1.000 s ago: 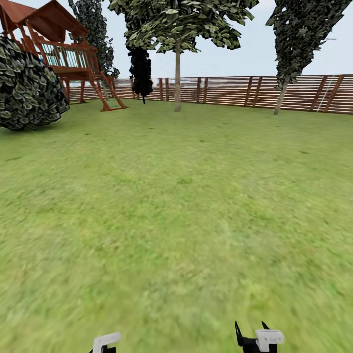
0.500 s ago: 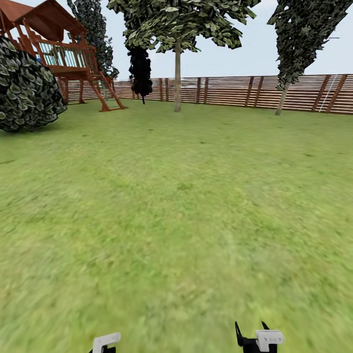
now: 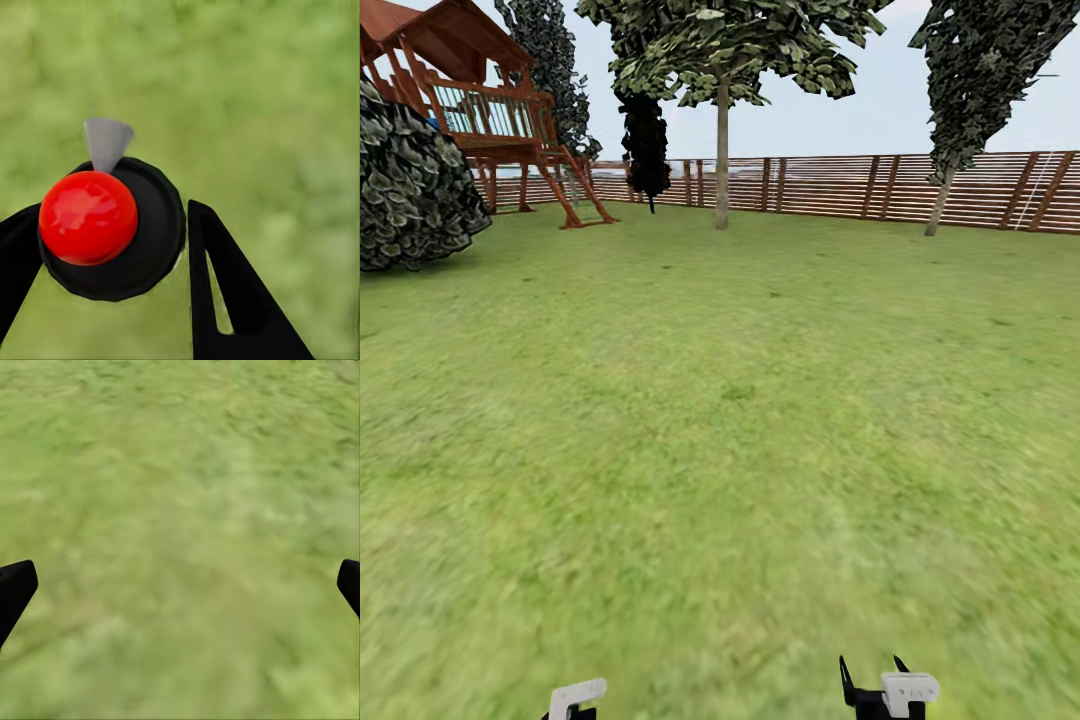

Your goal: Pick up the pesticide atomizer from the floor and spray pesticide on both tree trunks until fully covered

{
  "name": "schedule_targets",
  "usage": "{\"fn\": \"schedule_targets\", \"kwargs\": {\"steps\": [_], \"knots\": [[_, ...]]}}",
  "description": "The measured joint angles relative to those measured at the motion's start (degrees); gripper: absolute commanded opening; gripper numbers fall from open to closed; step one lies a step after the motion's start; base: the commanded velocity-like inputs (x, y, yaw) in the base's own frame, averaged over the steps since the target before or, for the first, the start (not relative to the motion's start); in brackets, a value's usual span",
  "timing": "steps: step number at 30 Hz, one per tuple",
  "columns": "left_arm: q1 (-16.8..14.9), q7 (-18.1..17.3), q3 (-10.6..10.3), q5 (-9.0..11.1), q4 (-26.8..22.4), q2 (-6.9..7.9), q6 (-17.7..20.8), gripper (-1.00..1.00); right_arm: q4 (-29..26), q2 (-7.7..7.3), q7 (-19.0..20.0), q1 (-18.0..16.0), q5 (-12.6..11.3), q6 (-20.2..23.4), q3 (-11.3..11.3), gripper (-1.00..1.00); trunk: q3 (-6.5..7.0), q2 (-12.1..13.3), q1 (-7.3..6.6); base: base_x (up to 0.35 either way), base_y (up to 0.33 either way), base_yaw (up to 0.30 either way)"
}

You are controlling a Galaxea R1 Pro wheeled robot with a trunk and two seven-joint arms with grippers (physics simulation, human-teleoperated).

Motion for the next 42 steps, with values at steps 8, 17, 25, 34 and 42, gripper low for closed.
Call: {"fn": "schedule_targets", "kwargs": {"steps": [8, 17, 25, 34, 42], "knots": [[0.0, 0.0, 0.0, 0.0, 0.0, 0.00, 0.0, -1.00, -0.1, -0.06, -0.1, 0.0, 0.0, -0.1, -0.1, 1.00, 0.00, 0.0, 0.00, 0.338, 0.000, 0.000], [0.0, 0.0, 0.0, 0.0, 0.0, 0.00, 0.0, -1.00, -0.1, -0.09, -0.1, 0.0, 0.0, -0.1, -0.1, 1.00, 0.00, 0.0, 0.00, 0.338, 0.000, 0.000], [0.0, 0.0, 0.0, 0.0, 0.0, 0.00, 0.0, -1.00, -0.1, -0.02, -0.1, 0.0, 0.0, -0.1, 0.0, 1.00, 0.00, 0.0, 0.00, 0.338, 0.000, 0.000], [0.0, 0.0, 0.0, 0.0, 0.0, 0.00, 0.0, -1.00, -0.1, 0.00, -0.1, 0.0, 0.0, -0.1, 0.0, 1.00, 0.00, 0.0, 0.00, 0.338, 0.000, 0.000], [0.0, 0.0, 0.0, 0.0, 0.0, 0.00, 0.0, -1.00, -0.1, 0.00, -0.1, 0.0, 0.0, -0.1, 0.0, 1.00, 0.00, 0.0, 0.00, 0.338, 0.000, 0.000]]}}
